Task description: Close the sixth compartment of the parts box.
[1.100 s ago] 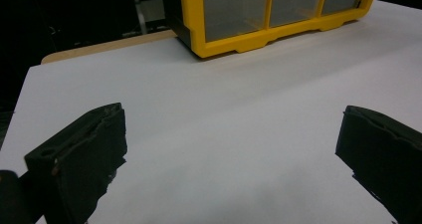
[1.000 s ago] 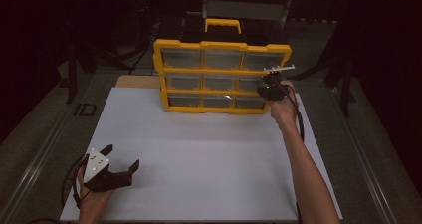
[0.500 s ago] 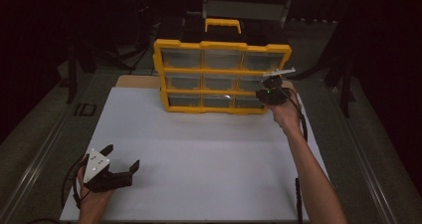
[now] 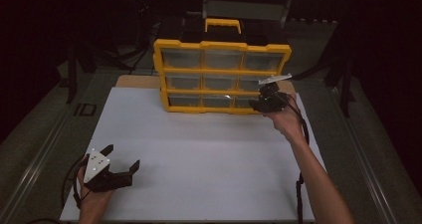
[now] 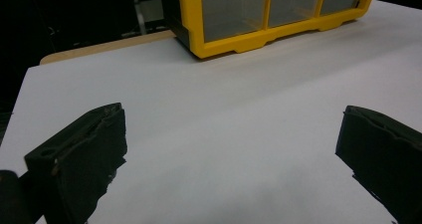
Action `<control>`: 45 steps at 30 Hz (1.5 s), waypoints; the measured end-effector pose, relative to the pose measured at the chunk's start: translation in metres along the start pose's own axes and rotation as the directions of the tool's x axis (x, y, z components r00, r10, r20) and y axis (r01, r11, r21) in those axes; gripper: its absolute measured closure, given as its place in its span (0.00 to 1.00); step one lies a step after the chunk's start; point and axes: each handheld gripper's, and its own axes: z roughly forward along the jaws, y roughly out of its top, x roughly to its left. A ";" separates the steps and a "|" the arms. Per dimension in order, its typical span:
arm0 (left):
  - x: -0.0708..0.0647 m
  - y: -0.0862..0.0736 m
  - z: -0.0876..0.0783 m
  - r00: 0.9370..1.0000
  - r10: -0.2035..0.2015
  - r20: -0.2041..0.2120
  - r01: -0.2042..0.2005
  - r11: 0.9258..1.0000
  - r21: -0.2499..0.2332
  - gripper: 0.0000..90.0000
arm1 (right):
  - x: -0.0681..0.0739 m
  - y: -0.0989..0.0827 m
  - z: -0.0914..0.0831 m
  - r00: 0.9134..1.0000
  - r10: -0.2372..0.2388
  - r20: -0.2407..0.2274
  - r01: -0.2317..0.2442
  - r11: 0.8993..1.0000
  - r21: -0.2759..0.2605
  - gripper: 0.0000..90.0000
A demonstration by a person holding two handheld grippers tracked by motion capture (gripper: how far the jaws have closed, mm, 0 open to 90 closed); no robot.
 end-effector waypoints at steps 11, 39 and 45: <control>0.000 0.000 0.000 1.000 0.001 0.004 -0.001 1.000 0.002 0.00 | 0.009 -0.016 -0.011 0.999 -0.012 -0.036 0.011 1.000 -0.018 0.47; 0.000 0.000 0.000 1.000 -0.006 -0.008 0.007 1.000 0.002 0.00 | 0.036 -0.053 -0.028 0.996 -0.026 -0.088 0.022 0.999 -0.040 0.21; 0.000 0.000 0.001 1.000 -0.006 -0.011 0.006 1.000 0.004 0.00 | 0.041 -0.062 -0.034 0.996 -0.029 -0.082 0.024 0.998 -0.063 0.16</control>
